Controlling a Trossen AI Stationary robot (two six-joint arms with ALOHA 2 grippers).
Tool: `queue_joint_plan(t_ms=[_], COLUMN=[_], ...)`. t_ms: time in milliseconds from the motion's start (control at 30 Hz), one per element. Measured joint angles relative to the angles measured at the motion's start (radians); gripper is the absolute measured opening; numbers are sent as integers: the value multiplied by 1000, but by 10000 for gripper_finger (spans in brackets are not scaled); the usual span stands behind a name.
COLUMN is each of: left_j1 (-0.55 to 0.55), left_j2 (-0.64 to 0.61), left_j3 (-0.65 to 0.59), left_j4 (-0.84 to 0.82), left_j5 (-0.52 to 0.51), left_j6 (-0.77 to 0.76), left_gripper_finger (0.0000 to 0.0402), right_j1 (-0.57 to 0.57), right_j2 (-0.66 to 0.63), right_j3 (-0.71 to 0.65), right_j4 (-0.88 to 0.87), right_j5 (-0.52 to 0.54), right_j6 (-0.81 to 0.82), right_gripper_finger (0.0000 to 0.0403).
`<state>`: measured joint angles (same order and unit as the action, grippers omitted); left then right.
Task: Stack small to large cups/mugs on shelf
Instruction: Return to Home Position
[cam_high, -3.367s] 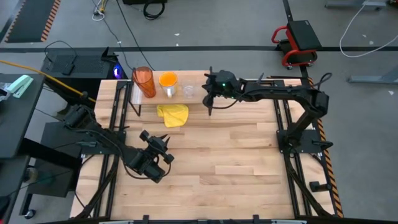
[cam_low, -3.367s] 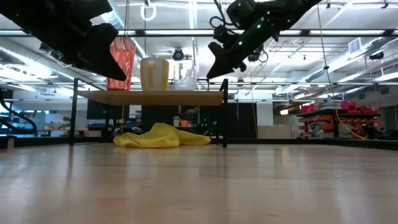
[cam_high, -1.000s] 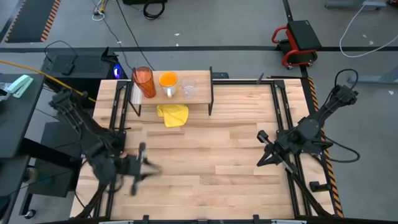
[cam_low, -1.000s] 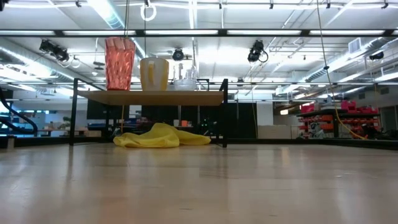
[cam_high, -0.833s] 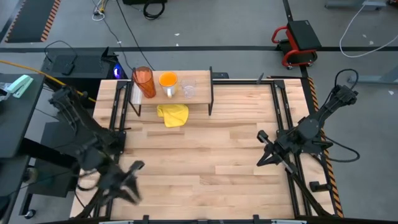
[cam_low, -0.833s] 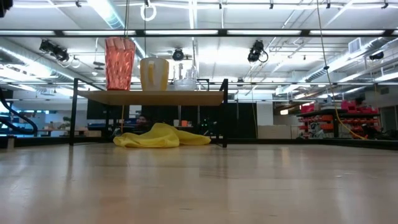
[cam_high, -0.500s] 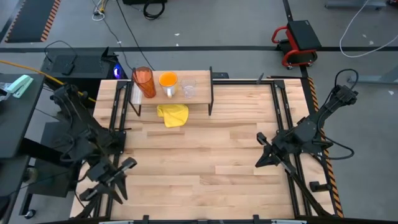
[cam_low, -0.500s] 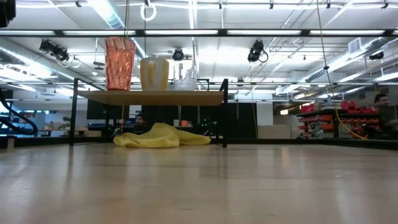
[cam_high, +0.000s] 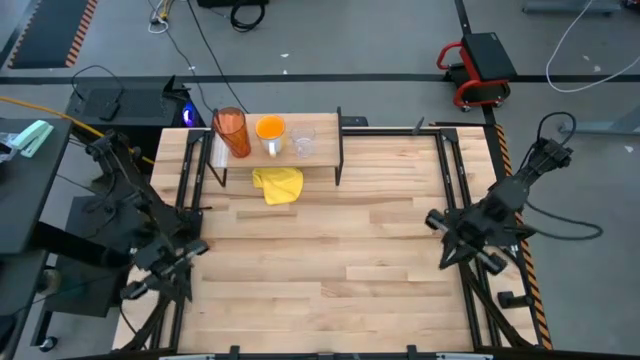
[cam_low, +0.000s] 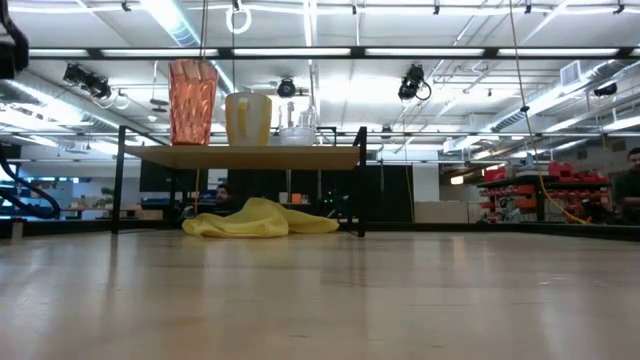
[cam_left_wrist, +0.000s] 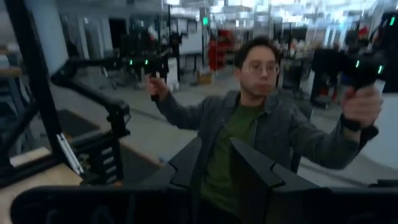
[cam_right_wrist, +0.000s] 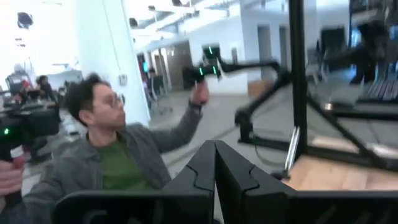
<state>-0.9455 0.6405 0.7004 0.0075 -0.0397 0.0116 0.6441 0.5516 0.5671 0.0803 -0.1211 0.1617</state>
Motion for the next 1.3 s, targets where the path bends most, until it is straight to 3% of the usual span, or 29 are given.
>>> queue_joint_plan(t_ms=[400, 600, 1033, 1300], left_j1=[13, 13, 13, 13], left_j2=[-421, -554, -604, -604], left_j3=[-290, -366, -503, -554], left_j4=[63, 64, 141, 188], left_j5=[0, 0, -1, -4], left_j6=[-7, -21, -26, -15], left_gripper_finger=[81, 89, 78, 85], right_j1=[0, 0, 0, 0], right_j2=[-265, -380, -509, -514], right_j3=[-20, -133, -445, -538], right_j4=[-97, -23, 256, 362], right_j5=[0, 0, -8, -11], right_j6=[-30, 19, 104, 105], right_gripper_finger=[12, 12, 12, 12])
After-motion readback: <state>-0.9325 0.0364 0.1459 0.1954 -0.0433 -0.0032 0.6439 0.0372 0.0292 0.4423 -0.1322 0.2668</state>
